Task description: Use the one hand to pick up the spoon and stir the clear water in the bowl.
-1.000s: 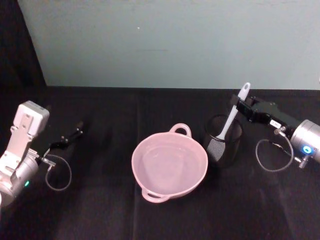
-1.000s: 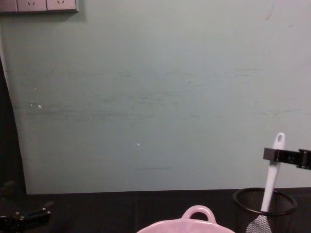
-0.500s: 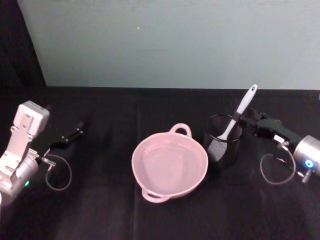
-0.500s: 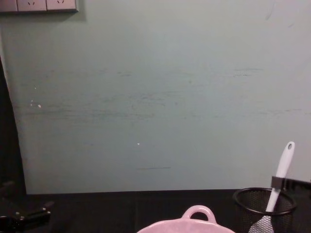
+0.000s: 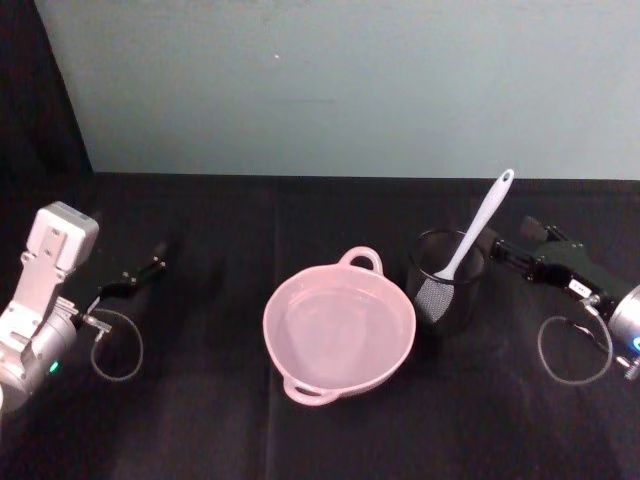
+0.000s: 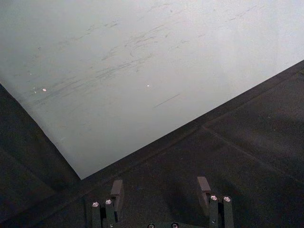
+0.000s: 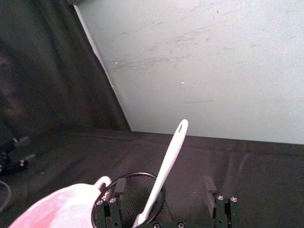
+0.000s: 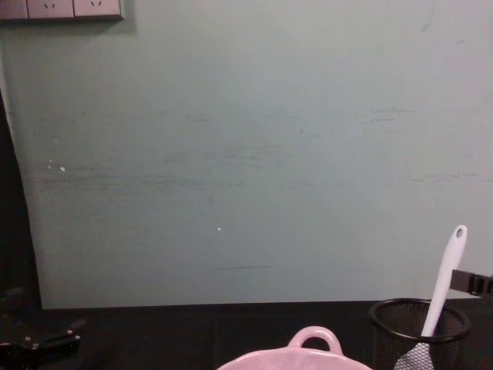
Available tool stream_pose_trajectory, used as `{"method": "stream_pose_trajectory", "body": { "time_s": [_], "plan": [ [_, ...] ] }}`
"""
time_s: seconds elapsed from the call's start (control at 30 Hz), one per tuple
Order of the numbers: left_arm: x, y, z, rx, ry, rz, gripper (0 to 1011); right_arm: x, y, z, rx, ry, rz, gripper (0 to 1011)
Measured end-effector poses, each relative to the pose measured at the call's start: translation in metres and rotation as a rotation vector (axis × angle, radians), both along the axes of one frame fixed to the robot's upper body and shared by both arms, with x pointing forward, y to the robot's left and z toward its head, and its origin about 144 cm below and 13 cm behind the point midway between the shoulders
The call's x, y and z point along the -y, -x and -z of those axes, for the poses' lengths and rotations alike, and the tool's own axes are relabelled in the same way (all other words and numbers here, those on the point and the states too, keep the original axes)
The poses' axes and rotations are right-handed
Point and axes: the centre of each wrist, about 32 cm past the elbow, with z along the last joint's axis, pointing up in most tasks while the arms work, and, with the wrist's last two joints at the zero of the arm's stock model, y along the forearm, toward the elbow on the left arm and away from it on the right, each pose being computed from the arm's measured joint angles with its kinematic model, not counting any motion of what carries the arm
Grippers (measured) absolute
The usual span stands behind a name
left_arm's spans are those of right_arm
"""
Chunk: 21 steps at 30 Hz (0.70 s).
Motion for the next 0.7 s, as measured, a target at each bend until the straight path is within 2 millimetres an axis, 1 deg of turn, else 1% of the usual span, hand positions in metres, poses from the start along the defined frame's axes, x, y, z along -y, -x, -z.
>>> {"method": "stream_pose_trajectory", "body": {
  "time_s": [0.2, 0.3, 0.37, 0.43, 0.47, 0.6, 0.7],
  "plan": [
    [0.000, 0.000, 0.000, 0.000, 0.000, 0.000, 1005, -0.001, 0.013, -0.010, 0.066, 0.104, 0.062, 1002],
    [0.000, 0.000, 0.000, 0.000, 0.000, 0.000, 1005, -0.001, 0.015, -0.009, 0.106, 0.126, 0.098, 1003],
    [0.000, 0.000, 0.000, 0.000, 0.000, 0.000, 1005, -0.003, 0.016, -0.003, 0.156, 0.132, 0.144, 1003],
    [0.000, 0.000, 0.000, 0.000, 0.000, 0.000, 1005, -0.004, 0.016, 0.001, 0.173, 0.140, 0.168, 1002],
    [0.000, 0.000, 0.000, 0.000, 0.000, 0.000, 1005, -0.005, 0.015, 0.006, 0.179, 0.148, 0.193, 1003],
    [0.000, 0.000, 0.000, 0.000, 0.000, 0.000, 1005, -0.008, 0.014, 0.012, 0.182, 0.183, 0.235, 1003],
    [0.000, 0.000, 0.000, 0.000, 0.000, 0.000, 1005, -0.014, 0.013, 0.020, 0.166, 0.251, 0.281, 1003]
  ]
}}
